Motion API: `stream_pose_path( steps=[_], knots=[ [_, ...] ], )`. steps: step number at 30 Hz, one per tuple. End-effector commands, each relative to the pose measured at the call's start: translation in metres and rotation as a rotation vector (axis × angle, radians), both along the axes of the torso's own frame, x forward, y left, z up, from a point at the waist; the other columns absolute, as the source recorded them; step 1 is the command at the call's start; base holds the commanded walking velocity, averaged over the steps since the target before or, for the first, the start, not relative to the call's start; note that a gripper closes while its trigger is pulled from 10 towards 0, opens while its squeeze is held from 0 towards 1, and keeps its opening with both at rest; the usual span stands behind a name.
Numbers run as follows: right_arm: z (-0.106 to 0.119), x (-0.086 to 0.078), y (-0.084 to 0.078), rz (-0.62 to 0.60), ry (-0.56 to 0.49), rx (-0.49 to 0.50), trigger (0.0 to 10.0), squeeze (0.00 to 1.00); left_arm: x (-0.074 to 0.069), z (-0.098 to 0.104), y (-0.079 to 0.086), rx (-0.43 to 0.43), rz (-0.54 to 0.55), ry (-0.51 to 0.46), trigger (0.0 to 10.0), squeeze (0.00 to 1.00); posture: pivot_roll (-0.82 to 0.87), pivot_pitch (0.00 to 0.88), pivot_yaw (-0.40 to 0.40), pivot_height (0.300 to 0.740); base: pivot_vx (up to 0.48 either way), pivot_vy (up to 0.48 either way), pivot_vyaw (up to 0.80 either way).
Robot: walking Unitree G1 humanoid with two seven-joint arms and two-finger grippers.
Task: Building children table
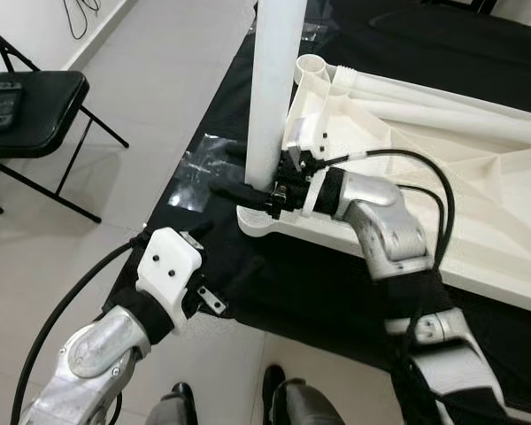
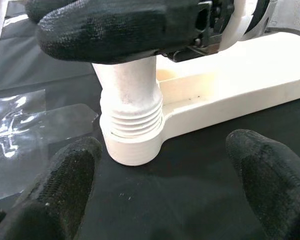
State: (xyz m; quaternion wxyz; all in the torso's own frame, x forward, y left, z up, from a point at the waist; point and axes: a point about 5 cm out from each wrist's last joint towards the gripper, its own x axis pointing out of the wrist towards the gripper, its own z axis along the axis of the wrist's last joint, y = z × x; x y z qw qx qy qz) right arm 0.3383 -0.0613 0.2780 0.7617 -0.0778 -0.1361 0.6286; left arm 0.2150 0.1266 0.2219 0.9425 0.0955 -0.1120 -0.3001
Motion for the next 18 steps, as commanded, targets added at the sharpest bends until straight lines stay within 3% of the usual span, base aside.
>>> stream_pose_path(
  steps=[1, 4, 7, 8, 18],
  knots=[
    [-0.005, -0.003, 0.009, 0.089, 0.02, -0.009, 10.0, 0.0, -0.001, -0.005, -0.002, 0.006, -0.009, 0.024, 10.0, 0.0, 0.13, 0.314, -0.119, 0.74, 0.0, 0.0, 0.0],
    [-0.011, 0.011, 0.014, 0.108, 0.07, -0.034, 10.0, 0.0, -0.002, -0.006, -0.002, 0.023, -0.013, 0.029, 10.0, 0.0, 0.14, 0.317, -0.119, 0.74, 0.0, 0.0, 0.0],
    [-0.013, 0.011, 0.014, 0.143, 0.083, -0.043, 10.0, 0.0, -0.003, -0.007, -0.002, 0.026, -0.013, 0.031, 10.0, 0.0, 0.15, 0.318, -0.119, 0.74, 0.0, 0.0, 0.0],
    [-0.013, 0.011, 0.014, 0.165, 0.092, -0.038, 0.0, 0.0, -0.003, -0.007, -0.002, 0.026, -0.012, 0.032, 10.0, 0.0, 0.15, 0.318, -0.119, 0.74, 0.0, 0.0, 0.0],
    [-0.016, 0.015, 0.005, 0.228, 0.113, -0.044, 0.0, 0.0, -0.005, -0.009, -0.001, 0.03, -0.016, 0.043, 10.0, 0.0, 0.14, 0.319, -0.115, 0.74, 0.0, 0.0, 0.0]
  ],
)
